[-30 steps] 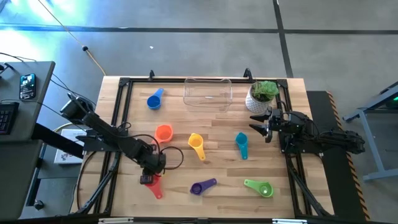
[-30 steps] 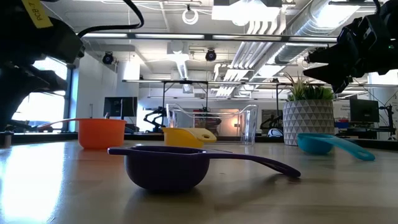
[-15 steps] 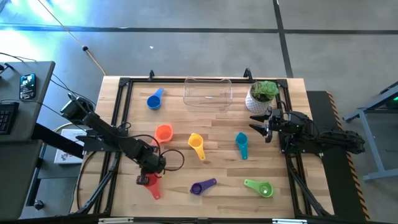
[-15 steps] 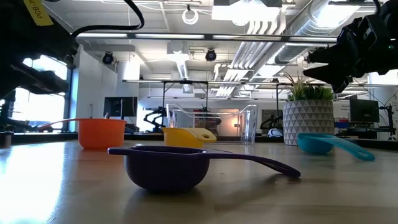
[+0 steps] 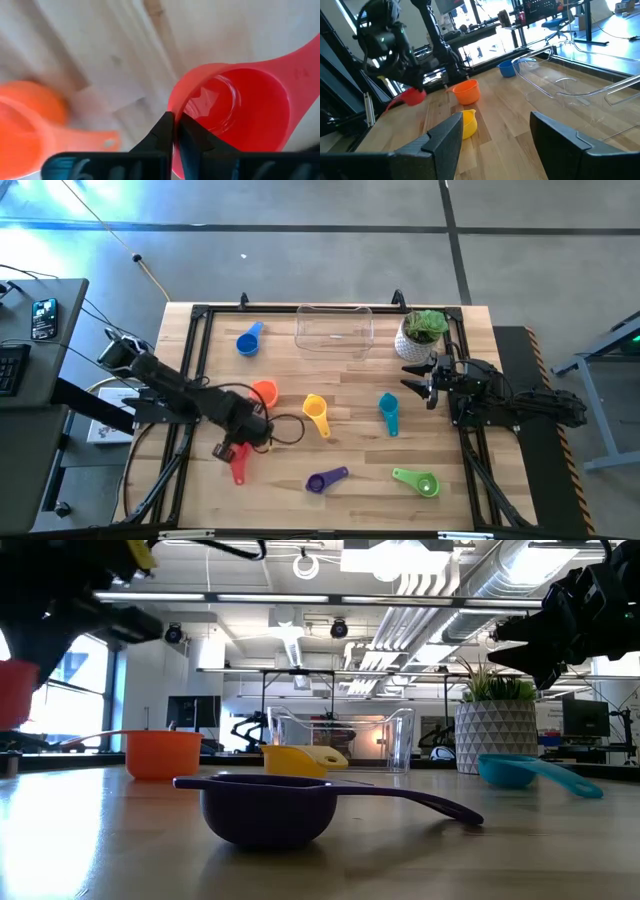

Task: Nest measuring cups in basket
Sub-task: Stack the red measuring cup on the top of the orange measuring cup

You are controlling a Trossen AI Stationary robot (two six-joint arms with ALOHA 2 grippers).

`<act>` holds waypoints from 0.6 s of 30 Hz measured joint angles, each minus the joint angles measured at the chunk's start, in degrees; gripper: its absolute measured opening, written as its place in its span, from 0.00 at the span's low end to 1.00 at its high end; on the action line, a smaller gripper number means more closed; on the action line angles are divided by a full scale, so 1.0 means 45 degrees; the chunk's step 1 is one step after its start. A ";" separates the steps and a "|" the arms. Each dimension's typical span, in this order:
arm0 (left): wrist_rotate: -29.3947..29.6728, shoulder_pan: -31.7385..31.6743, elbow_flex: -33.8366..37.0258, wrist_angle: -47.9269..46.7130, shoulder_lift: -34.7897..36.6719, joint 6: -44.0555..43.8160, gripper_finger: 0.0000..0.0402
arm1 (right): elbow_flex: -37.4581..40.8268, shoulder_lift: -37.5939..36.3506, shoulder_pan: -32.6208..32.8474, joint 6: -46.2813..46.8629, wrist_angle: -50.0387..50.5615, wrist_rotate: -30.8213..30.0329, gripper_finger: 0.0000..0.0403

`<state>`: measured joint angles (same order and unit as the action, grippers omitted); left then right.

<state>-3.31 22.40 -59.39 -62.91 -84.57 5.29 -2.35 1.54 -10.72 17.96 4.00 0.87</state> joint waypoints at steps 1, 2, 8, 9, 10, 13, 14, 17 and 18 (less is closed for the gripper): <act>0.0197 -0.0225 -0.0297 -0.0377 0.0009 0.0546 0.01 | -0.0005 0.0000 0.0000 0.0000 -0.0002 -0.0002 0.55; 0.0335 -0.0483 -0.0569 -0.0722 0.0009 0.1072 0.01 | -0.0002 0.0000 -0.0002 0.0000 -0.0001 -0.0001 0.55; 0.1496 -0.2144 -0.1834 -0.1851 0.0009 0.4685 0.01 | 0.0000 0.0000 0.0000 0.0000 -0.0002 -0.0002 0.55; 0.1760 -0.2413 -0.1962 -0.1867 0.0009 0.5362 0.01 | -0.0005 0.0000 -0.0004 0.0000 -0.0002 -0.0002 0.55; 0.2035 -0.2665 -0.2066 -0.1867 0.0009 0.6087 0.01 | -0.0005 0.0000 -0.0005 0.0000 0.0001 -0.0002 0.55; 0.2637 -0.3413 -0.2337 -0.1861 0.0009 0.8240 0.01 | -0.0001 0.0000 0.0000 0.0000 -0.0001 0.0002 0.55; 0.2763 -0.3656 -0.2388 -0.1825 0.0009 0.8933 0.01 | -0.0003 0.0000 -0.0002 0.0000 -0.0002 -0.0002 0.55; 0.2861 -0.4353 -0.2444 -0.1681 0.0009 1.0784 0.01 | 0.0000 -0.0002 -0.0005 0.0000 0.0001 -0.0002 0.55; 0.2861 -0.4587 -0.2444 -0.1655 0.0009 1.1283 0.01 | -0.0002 -0.0003 -0.0005 0.0000 0.0001 -0.0002 0.55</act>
<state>9.56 1.76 -70.39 -70.36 -84.53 56.07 -2.36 1.53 -10.74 17.96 4.00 0.86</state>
